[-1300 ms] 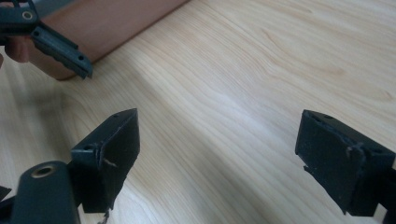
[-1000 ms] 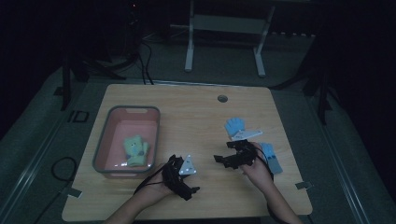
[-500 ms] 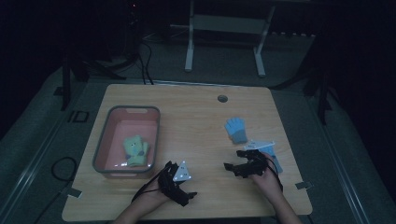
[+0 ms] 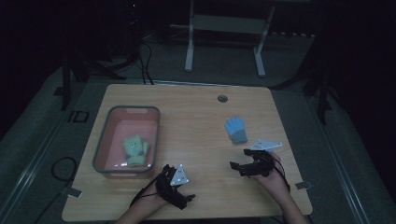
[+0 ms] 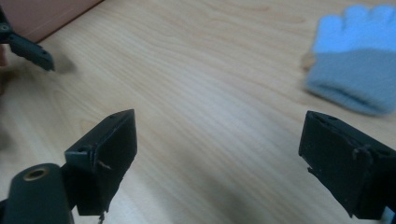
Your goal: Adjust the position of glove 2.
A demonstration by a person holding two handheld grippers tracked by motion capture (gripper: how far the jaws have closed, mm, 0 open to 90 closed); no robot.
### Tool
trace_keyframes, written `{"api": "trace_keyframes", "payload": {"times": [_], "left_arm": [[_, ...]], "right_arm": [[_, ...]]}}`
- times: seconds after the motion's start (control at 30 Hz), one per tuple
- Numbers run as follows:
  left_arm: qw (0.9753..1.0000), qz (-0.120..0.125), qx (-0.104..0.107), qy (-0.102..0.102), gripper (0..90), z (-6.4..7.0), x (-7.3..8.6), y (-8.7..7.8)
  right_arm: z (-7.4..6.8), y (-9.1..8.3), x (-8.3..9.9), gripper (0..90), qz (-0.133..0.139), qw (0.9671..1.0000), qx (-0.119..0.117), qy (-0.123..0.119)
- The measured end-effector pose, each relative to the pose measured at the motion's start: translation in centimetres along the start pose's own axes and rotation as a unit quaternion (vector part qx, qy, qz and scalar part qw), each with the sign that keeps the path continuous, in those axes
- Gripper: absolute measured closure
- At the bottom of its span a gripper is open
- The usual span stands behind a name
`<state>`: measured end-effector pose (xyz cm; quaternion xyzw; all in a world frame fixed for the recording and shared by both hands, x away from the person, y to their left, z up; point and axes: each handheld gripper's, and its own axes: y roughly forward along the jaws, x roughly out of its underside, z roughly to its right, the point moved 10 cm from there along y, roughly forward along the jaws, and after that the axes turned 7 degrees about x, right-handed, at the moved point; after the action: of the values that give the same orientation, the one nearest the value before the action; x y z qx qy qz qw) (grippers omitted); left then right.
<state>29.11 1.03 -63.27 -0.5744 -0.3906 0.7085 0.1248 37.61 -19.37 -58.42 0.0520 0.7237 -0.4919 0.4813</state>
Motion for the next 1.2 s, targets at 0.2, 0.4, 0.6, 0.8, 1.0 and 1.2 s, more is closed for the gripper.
{"api": "trace_keyframes", "payload": {"times": [0.2, 0.4, 0.6, 0.8, 1.0, 1.2], "left_arm": [[0.9999, 0.005, 0.006, -0.008, 3.3, -0.1, 0.0, 0.0], [0.9998, 0.002, 0.017, -0.012, 3.3, 0.2, 0.1, 0.1], [0.9999, -0.001, 0.014, -0.006, 3.3, 0.1, 0.1, 0.3], [0.9999, -0.001, 0.013, -0.003, 3.3, 0.2, 0.2, 0.3], [0.9999, 0.002, 0.013, -0.002, 3.3, 0.2, 0.2, 0.3], [0.9999, 0.001, 0.011, 0.000, 3.3, 0.2, 0.2, 0.3]], "right_arm": [[1.2, 0.1, -0.2, 19.5, 0.000, 0.9998, 0.021, -0.008], [3.0, 0.3, -0.9, 30.8, 0.005, 0.9989, 0.047, 0.003], [4.5, 0.8, -2.1, 34.5, 0.004, 0.9977, 0.068, 0.009], [5.2, 1.6, -3.1, 39.6, -0.001, 0.9968, 0.079, 0.011], [5.9, 2.6, -4.0, 39.5, 0.002, 0.9958, 0.090, 0.012], [6.8, 3.5, -4.9, 40.8, 0.004, 0.9944, 0.106, 0.002]]}}
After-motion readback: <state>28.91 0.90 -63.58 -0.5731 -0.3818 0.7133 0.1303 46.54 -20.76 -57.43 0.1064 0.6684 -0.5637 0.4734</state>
